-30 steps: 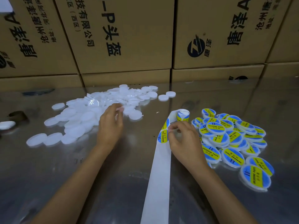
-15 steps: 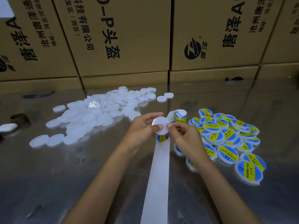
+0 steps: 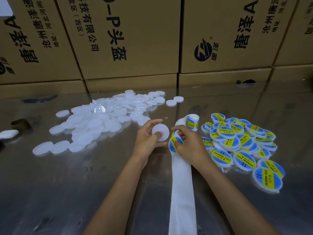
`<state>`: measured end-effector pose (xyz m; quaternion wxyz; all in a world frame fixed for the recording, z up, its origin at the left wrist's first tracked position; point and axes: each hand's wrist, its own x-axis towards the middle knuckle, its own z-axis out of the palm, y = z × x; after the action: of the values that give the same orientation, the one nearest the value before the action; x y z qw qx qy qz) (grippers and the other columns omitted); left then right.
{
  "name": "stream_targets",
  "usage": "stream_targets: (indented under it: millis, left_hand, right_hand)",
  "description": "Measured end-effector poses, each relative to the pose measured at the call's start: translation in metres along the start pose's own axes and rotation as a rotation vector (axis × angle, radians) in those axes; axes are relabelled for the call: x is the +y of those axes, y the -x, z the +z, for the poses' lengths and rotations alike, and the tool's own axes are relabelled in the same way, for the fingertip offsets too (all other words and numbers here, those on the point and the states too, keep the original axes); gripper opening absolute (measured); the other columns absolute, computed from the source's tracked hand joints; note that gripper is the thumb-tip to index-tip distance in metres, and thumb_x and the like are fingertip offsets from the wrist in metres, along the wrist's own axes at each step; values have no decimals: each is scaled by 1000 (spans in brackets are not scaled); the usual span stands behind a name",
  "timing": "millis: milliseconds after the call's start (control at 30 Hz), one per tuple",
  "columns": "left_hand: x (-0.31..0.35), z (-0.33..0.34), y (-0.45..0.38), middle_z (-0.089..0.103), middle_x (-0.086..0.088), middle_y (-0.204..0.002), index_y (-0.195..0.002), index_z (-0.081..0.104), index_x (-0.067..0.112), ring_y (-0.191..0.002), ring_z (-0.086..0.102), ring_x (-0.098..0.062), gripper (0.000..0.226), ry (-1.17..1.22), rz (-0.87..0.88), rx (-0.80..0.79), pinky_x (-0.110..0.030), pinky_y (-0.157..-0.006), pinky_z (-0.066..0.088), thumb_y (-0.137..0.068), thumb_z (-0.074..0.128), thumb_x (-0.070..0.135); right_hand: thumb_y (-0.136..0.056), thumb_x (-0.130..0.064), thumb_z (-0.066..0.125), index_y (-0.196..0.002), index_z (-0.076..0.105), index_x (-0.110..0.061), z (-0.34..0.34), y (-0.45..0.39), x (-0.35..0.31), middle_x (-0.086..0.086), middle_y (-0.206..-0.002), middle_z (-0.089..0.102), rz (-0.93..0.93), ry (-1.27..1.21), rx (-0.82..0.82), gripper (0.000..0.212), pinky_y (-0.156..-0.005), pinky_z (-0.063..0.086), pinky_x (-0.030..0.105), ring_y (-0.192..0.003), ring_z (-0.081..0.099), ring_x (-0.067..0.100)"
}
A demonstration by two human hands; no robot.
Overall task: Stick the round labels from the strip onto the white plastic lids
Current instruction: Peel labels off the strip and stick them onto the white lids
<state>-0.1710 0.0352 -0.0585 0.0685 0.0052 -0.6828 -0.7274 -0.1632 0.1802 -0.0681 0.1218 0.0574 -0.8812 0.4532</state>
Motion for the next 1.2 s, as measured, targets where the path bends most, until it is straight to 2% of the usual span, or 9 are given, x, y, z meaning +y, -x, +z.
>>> stream_targets:
  millis: [100,267,433,533,667,767,1000,1133,1200]
  left_hand:
    - [2,1,4,63,-12,-120,-111,71,11,-102,68,-22,34,48,12,-6,-30,-68,61,-92,53,-12]
    - [3,4,9,62,-14,-124,-110,71,17,-109,68,-32,38,134,-4,-42,-32,-72,61,-88,59,-12]
    - [2,4,15,65,-10,-126,-119,67,24,-111,68,-30,49,54,-41,-116,-43,-92,59,-73,77,8]
    - [-1,3,16,66,-12,-125,-127,62,19,-96,72,-23,49,82,-84,-170,-33,-83,60,-84,73,-1]
    - [-1,2,15,66,-18,-125,-134,56,11,-95,72,-19,53,161,-162,-183,-28,-81,60,-86,70,-7]
    - [1,2,13,65,-20,-126,-133,56,9,-91,72,-19,55,197,-190,-156,-29,-81,61,-84,71,-9]
    - [1,0,13,65,-19,-126,-132,57,11,-97,71,-23,54,186,-176,-109,-25,-79,60,-84,70,-8]
    - [-1,1,11,62,-15,-129,-134,56,12,-91,73,-21,57,149,-160,-97,-26,-77,60,-83,71,-9]
    - [-3,2,10,62,-14,-131,-131,58,14,-104,71,-25,57,82,-137,-70,-30,-84,59,-81,75,-6]
  right_hand:
    - [-82,5,61,-105,69,-23,-7,4,0,1,-90,69,27,-170,-15,37,-79,55,32,-89,65,16]
    - [-84,6,67,-94,69,-16,-19,16,0,1,-88,72,-43,-326,-39,24,-80,54,28,-86,67,11]
    - [-84,7,67,-93,69,-16,-23,20,-1,-9,-90,71,-132,-330,-67,25,-83,52,19,-86,66,6]
    - [-85,7,66,-94,69,-19,-24,21,-1,-12,-91,71,-180,-314,-89,28,-83,51,16,-87,66,4]
    - [-87,1,67,-93,69,-23,-23,22,1,-13,-93,69,-206,-232,-68,25,-81,48,17,-89,63,5]
    - [-87,-1,67,-96,70,-23,-21,22,2,-7,-100,64,-293,-87,-29,24,-79,44,16,-92,58,6]
    - [-83,-4,68,-84,69,-24,-20,23,0,-7,-103,49,-443,123,63,21,-72,48,32,-99,51,9]
    - [-80,2,69,-81,68,-18,-18,26,-7,-3,-102,54,-447,-3,70,20,-87,42,26,-103,49,14]
    - [-83,5,67,-83,65,-15,-21,27,-11,-1,-96,60,-379,-189,12,19,-92,44,30,-101,55,19]
